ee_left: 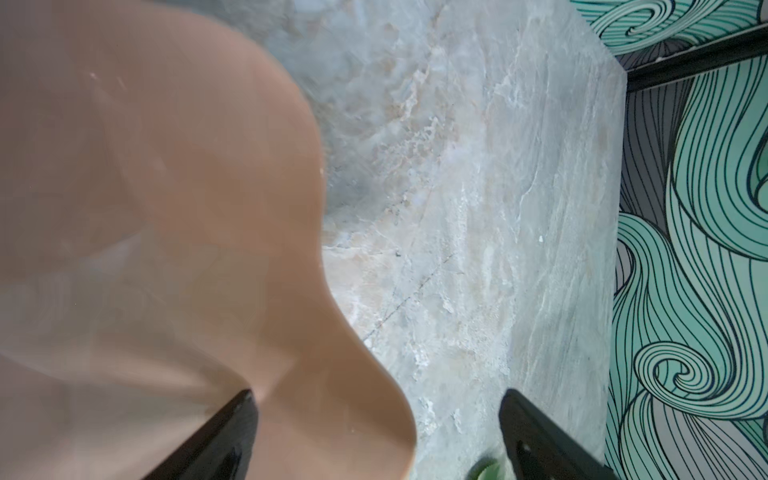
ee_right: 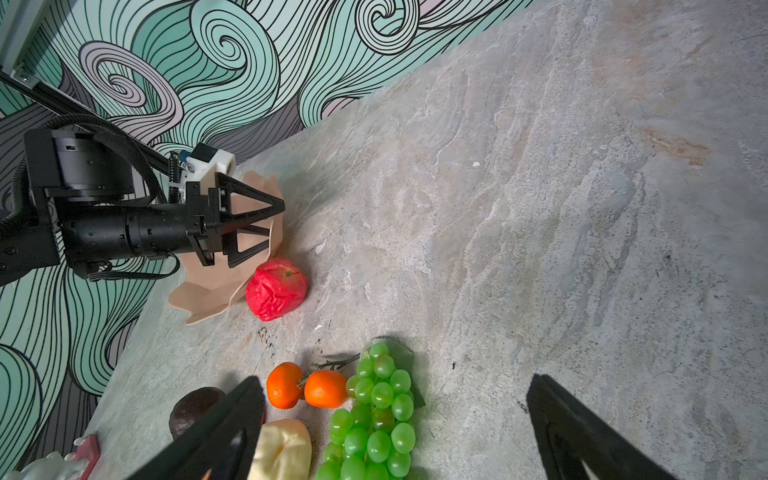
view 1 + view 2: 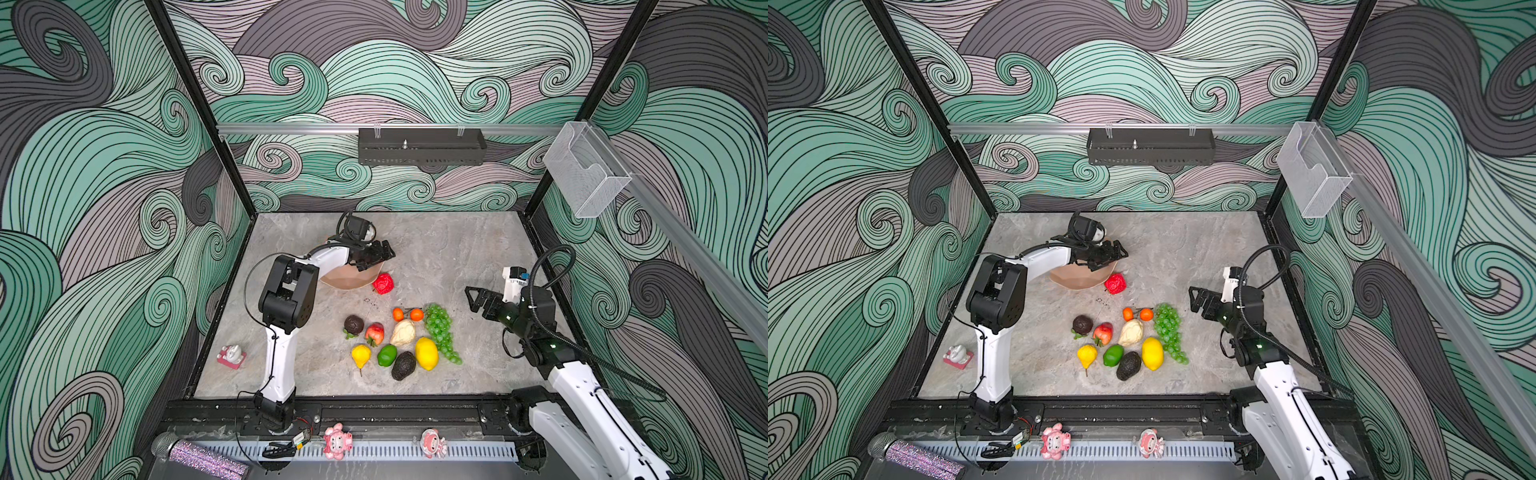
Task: Place and organize the fake fruits in the fruit bowl
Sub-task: 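Push the pink bowl away with the left gripper while the right arm rises, then grasp the red apple with the right gripper while the left arm draws back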
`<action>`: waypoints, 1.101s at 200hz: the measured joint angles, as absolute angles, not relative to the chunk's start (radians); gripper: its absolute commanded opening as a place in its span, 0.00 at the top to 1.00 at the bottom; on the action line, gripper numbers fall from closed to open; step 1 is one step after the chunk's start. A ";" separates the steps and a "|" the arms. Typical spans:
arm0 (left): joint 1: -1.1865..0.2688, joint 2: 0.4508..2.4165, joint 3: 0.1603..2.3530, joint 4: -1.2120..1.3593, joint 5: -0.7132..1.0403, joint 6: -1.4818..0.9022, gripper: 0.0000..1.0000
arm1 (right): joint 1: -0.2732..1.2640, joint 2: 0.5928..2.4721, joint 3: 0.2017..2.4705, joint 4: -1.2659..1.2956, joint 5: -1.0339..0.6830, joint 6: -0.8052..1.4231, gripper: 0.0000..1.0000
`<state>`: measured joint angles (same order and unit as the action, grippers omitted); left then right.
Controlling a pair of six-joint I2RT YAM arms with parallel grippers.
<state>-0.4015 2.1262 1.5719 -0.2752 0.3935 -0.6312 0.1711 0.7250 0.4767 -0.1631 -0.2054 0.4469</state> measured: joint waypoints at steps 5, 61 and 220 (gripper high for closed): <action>-0.411 2.131 1.584 -0.279 0.394 -0.632 0.07 | 0.171 0.725 0.477 -0.163 -0.205 0.447 0.01; -0.525 2.171 1.701 -0.294 0.407 -0.639 0.07 | 0.176 0.732 0.477 -0.179 -0.190 0.446 0.01; -0.587 1.491 1.238 -0.340 0.266 -0.696 0.04 | 0.390 0.891 0.593 -0.244 -0.171 0.423 0.01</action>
<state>-0.5865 1.4906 1.2377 -0.3397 0.2661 -0.6964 0.3897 0.8909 0.5926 -0.2440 -0.1715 0.4229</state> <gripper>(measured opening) 0.962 0.992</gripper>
